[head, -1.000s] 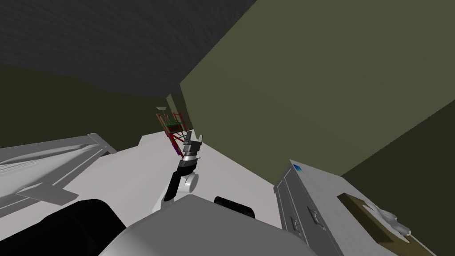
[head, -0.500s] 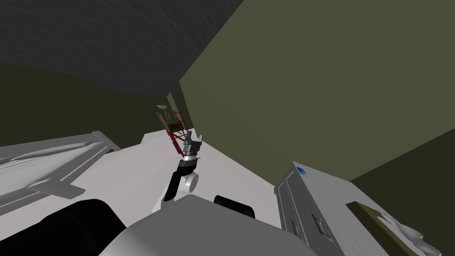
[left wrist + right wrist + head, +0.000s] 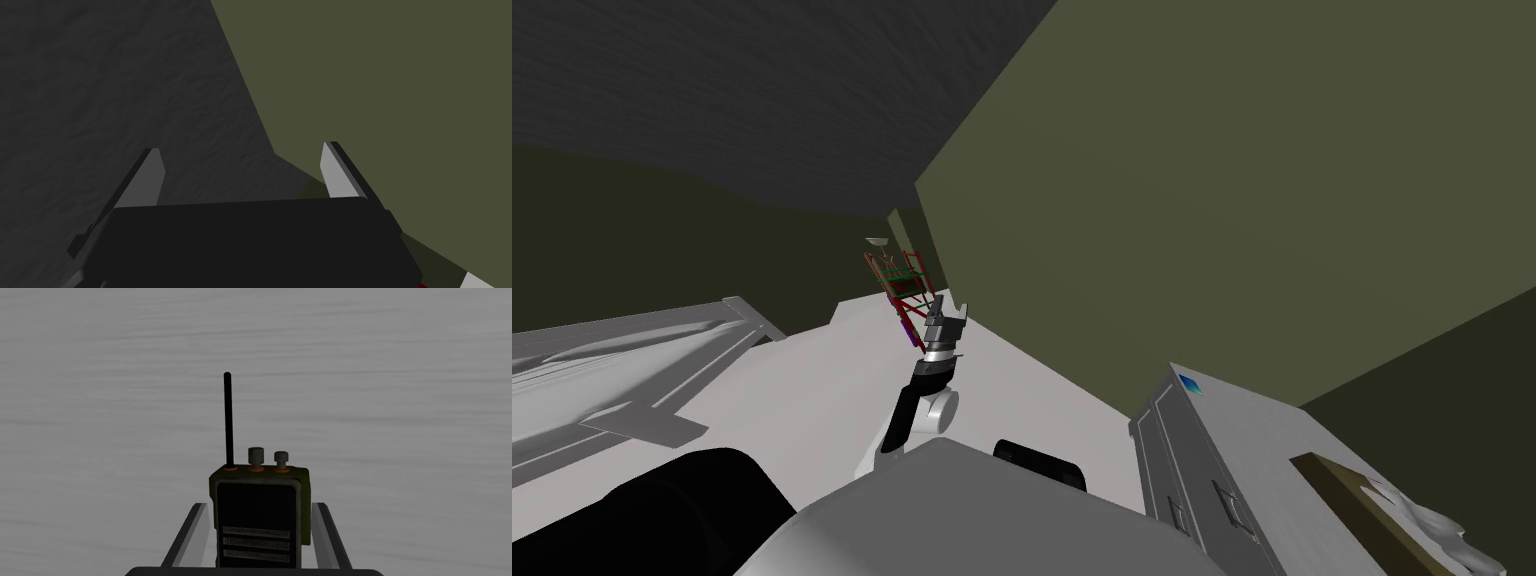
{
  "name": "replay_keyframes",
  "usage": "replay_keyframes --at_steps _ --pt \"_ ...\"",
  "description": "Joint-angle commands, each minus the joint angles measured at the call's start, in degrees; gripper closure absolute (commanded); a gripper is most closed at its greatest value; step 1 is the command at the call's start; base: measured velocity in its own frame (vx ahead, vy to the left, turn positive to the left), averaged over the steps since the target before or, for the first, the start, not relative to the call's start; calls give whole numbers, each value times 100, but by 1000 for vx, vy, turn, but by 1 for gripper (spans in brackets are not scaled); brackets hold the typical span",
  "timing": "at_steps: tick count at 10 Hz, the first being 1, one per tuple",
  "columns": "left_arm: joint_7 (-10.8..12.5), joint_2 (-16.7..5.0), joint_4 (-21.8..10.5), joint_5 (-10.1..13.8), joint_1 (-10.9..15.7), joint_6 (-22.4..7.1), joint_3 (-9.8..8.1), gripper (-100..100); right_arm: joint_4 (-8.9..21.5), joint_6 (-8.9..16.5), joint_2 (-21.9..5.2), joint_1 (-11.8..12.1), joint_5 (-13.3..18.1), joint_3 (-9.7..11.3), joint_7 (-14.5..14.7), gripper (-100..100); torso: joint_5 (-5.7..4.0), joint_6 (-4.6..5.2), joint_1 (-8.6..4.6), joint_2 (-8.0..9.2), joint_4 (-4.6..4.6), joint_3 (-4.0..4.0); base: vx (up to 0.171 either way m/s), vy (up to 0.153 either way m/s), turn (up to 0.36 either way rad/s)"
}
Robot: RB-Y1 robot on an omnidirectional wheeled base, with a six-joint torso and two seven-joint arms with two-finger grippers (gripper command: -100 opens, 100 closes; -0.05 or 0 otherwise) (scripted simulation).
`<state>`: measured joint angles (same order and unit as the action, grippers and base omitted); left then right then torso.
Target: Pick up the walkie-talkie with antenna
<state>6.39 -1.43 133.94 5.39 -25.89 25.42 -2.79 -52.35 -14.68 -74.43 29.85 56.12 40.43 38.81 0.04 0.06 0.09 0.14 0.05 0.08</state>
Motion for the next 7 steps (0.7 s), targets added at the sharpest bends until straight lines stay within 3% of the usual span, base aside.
replay_keyframes --at_steps 1,2,3,5,6,7 --pt "0 0 0 0 0 0 0 0 0 0 0 0 0 0 0 100 0 0 0 0 0 0 0 0 0" --pt "0 0 0 0 0 0 0 0 0 0 0 0 0 0 0 0 0 0 0 0 0 0 0 0 0" --pt "0 0 0 0 0 0 0 0 -107 -64 -176 62 -45 -66 -8 100 0 0 0 0 0 0 -4 43 -71" --pt "0 0 0 0 0 0 0 0 -186 -159 -354 72 -71 -98 -33 100 9 6 26 9 0 4 -22 62 -58" --pt "0 1 0 0 0 0 1 0 -119 -140 -273 55 -64 -102 2 100 10 4 30 8 1 4 -5 29 -11" --pt "0 0 0 0 0 0 0 0 -120 -157 -280 56 -66 -105 3 0 7 3 21 4 1 2 -2 6 -1"
